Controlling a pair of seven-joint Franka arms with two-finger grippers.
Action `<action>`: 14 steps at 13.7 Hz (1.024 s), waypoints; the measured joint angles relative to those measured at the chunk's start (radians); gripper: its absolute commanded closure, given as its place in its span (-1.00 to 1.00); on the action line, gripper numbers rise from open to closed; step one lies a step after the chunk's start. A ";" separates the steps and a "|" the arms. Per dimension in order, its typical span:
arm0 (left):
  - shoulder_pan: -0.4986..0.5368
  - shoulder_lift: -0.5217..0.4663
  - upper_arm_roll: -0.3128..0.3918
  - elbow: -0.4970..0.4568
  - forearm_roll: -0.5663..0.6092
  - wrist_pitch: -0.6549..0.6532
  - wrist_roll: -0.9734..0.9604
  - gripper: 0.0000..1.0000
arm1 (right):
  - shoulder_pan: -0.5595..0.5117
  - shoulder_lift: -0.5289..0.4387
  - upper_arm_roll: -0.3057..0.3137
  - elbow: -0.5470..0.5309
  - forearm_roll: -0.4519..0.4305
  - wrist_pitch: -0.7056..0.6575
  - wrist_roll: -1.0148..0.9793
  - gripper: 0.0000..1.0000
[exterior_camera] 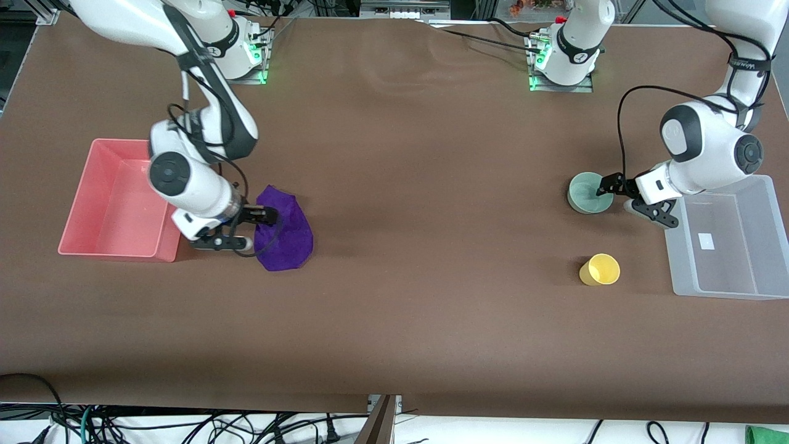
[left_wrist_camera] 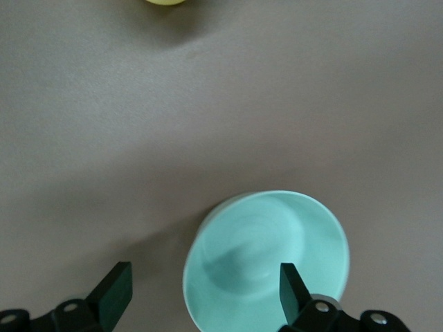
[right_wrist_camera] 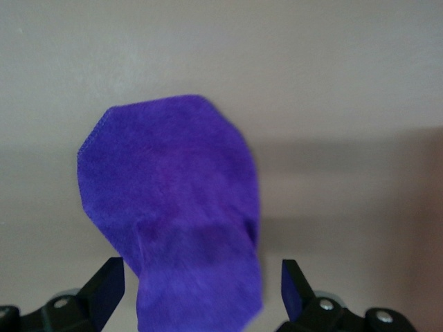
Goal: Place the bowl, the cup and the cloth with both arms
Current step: 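Lower the right gripper onto the cloth while the left gripper descends over the bowl, then grasp the cloth with the right gripper while the left gripper grasps the bowl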
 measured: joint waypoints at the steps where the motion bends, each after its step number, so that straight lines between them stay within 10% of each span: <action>1: 0.000 0.018 0.000 0.000 0.000 0.016 0.007 -0.02 | 0.006 0.022 0.000 -0.018 0.000 0.044 0.001 -1.00; 3: 0.000 0.046 -0.001 0.000 0.000 0.027 0.019 0.90 | 0.015 0.061 0.000 -0.048 -0.001 0.105 0.001 -1.00; 4: 0.000 0.057 -0.001 0.000 0.000 0.028 0.021 1.00 | 0.020 0.075 0.000 -0.056 -0.001 0.117 0.001 -0.98; 5: 0.000 0.065 -0.001 0.001 0.000 0.028 0.021 1.00 | 0.023 0.084 0.000 -0.058 -0.001 0.122 0.001 -0.38; 6: 0.000 0.070 -0.001 0.003 0.000 0.028 0.021 1.00 | 0.025 0.091 0.000 -0.060 -0.001 0.130 0.001 0.61; 7: 0.000 0.070 -0.001 0.005 0.000 0.028 0.021 1.00 | 0.026 0.096 0.000 -0.060 -0.001 0.137 0.001 1.00; 11: 0.009 0.065 0.001 0.053 0.000 -0.016 0.022 1.00 | 0.026 0.100 0.000 -0.061 -0.001 0.138 0.001 1.00; 14: 0.056 0.053 0.012 0.257 0.012 -0.323 0.031 1.00 | 0.025 0.096 -0.001 -0.057 -0.001 0.134 0.001 1.00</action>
